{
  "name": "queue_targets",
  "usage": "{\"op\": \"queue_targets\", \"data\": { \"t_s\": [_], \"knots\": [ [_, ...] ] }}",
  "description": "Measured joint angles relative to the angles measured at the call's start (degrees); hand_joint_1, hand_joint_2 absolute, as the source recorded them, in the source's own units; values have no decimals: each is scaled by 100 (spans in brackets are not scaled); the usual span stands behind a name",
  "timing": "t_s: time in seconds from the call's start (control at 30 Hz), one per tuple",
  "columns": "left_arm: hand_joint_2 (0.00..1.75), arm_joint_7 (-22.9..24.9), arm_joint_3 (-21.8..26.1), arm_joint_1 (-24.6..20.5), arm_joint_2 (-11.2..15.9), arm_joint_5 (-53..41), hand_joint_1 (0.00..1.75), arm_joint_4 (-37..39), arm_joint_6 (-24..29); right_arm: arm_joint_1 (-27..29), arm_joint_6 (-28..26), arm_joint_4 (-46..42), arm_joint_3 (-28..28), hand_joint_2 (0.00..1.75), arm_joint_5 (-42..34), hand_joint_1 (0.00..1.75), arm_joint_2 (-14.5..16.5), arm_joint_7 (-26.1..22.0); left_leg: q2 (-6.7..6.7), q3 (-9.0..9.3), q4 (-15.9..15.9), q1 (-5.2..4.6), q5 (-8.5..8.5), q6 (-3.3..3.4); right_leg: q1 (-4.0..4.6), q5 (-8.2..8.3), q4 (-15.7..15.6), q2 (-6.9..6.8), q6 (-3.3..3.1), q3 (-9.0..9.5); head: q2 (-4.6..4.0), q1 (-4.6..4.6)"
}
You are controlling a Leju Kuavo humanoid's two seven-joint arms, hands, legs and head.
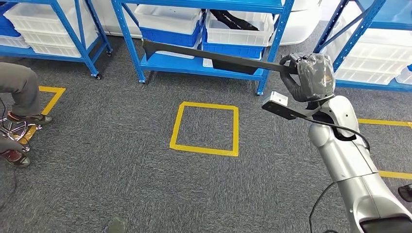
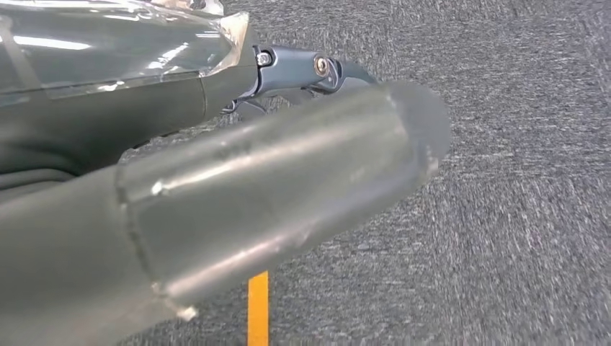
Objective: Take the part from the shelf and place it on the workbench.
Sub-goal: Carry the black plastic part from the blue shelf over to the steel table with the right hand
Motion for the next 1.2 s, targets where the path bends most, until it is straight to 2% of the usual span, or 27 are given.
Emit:
{"op": "queue_targets", "data": {
  "t_s": [0.03,0.07,0.1,0.17,0.2,0.23,0.27,0.3,0.37,0.4,0.43,0.5,0.57,0.6,0.67,0.7,0.73,0.77,0.8,0.83,0.9,0.93,1.0,1.07,1.1,1.13,1.2],
  "knots": [
    [0,0,8,4,2,0,0,0,2,-7,0,6,5,175,-1,162,7,-2,-9,-32,42,9,-63,-35,-33,46,-4,-6,-54,-27,0,-3],
    [0,0,16,8,4,-1,0,0,3,-13,0,11,11,175,0,162,15,-2,-18,-88,174,19,-231,-73,-69,103,-13,-14,-113,-65,0,-12],
    [0,0,23,10,7,-2,0,0,4,-18,0,16,17,175,1,162,24,-3,-26,-174,425,36,-490,-110,-99,166,-16,-22,-157,-108,0,-20],
    [0,0,29,14,8,-4,0,1,4,-20,0,23,23,175,2,162,33,-3,-28,-373,1155,61,-1027,-180,-91,278,-6,-23,-193,-241,0,-38],
    [0,1,32,14,9,-4,0,1,4,-17,0,28,26,175,2,162,34,-3,-28,-427,1468,74,-1149,-206,-90,330,0,-23,-184,-308,0,-39],
    [0,1,35,15,10,-5,0,2,4,-12,0,33,27,175,2,162,35,-3,-27,-399,1612,89,-1146,-224,-92,375,8,-22,-172,-372,0,-40],
    [0,2,38,15,12,-5,0,2,4,-8,0,36,27,175,2,162,35,-3,-26,-268,1546,105,-1051,-236,-97,413,21,-20,-152,-430,0,-40],
    [0,3,41,15,15,-6,0,1,4,-6,-1,38,27,175,2,162,36,-3,-25,-30,1274,122,-917,-242,-102,446,39,-18,-127,-483,0,-41],
    [0,4,44,8,20,-7,0,0,3,-11,-1,40,22,175,2,162,34,-3,-38,511,514,136,-815,-231,-95,489,89,-17,-68,-566,0,-38],
    [0,4,46,6,22,-7,0,0,2,-17,-1,42,19,175,4,162,34,-2,-47,674,251,128,-823,-210,-85,513,110,-18,-31,-592,0,-36],
    [0,6,50,3,24,-6,0,0,0,-24,1,43,17,175,6,162,36,-1,-55,737,126,109,-854,-177,-73,541,119,-20,11,-614,0,-36],
    [0,13,59,1,30,-5,0,0,-3,-39,4,46,15,175,7,162,42,3,-50,700,81,78,-797,-70,-52,605,110,-19,113,-645,0,-34],
    [0,23,63,-11,32,-5,0,0,-10,-48,11,55,11,175,2,162,38,5,-25,643,27,70,-686,74,-53,494,248,-12,144,-760,0,-27],
    [0,33,64,-17,37,-7,0,0,-13,-51,14,61,5,175,-1,162,29,6,-13,597,3,73,-623,136,-54,321,487,-8,123,-874,0,-21],
    [0,57,65,-24,48,-16,0,0,-18,-50,17,79,-5,175,-9,162,8,8,-3,464,4,60,-512,194,-68,-139,1269,-3,73,-1157,0,-5],
    [0,72,65,-24,49,-23,0,0,-20,-45,17,91,-10,175,-16,162,-5,9,0,393,7,52,-456,197,-71,-296,1627,-2,83,-1255,0,-4],
    [0,85,65,-24,46,-33,0,0,-23,-39,17,105,-13,175,-25,162,-18,7,2,324,11,46,-401,196,-72,-364,1824,-1,112,-1268,0,-4],
    [0,99,65,-25,44,-41,0,0,-22,-36,17,120,-16,175,-39,162,-30,2,3,259,13,42,-350,188,-71,-334,1790,0,152,-1162,0,-3],
    [0,109,65,-26,39,-49,0,0,-20,-36,17,133,-20,175,-57,162,-41,-8,2,200,15,40,-301,176,-73,-241,1535,-1,188,-942,0,-4],
    [0,116,65,-29,34,-56,0,0,-13,-45,17,144,-24,175,-73,162,-49,-20,2,149,17,38,-255,157,-72,-148,1106,-2,199,-625,0,-3],
    [0,124,65,-36,25,-63,0,0,-1,-75,12,157,-31,175,-95,162,-58,-49,2,71,23,23,-171,106,-31,-66,295,-3,168,-61,0,-9],
    [0,125,65,-39,23,-66,0,0,4,-91,9,164,-33,175,-99,162,-63,-60,2,48,22,14,-129,77,-6,-65,74,-3,135,70,0,-9],
    [0,127,65,-41,21,-72,0,0,7,-108,7,186,-35,175,-108,162,-77,-80,3,26,11,7,-51,26,25,-37,10,2,83,43,0,-11],
    [0,134,66,-40,25,-78,0,1,11,-114,6,217,-33,175,-117,162,-88,-90,-10,-23,27,12,-44,-28,-39,35,4,-4,6,-19,0,-5],
    [0,138,66,-40,28,-83,0,1,14,-114,5,230,-32,175,-124,162,-90,-93,-18,-77,111,19,-150,-55,-74,83,-2,-11,-56,-53,0,-11],
    [0,142,66,-40,31,-90,0,1,17,-115,3,239,-31,175,-133,162,-91,-97,-26,-162,304,31,-353,-83,-109,134,-9,-19,-111,-90,0,-15],
    [0,143,65,-39,32,-107,0,1,35,-107,-5,252,-28,175,-171,162,-92,-105,-30,-391,1002,62,-878,-143,-112,233,-8,-24,-184,-198,0,-25]
  ]
}}
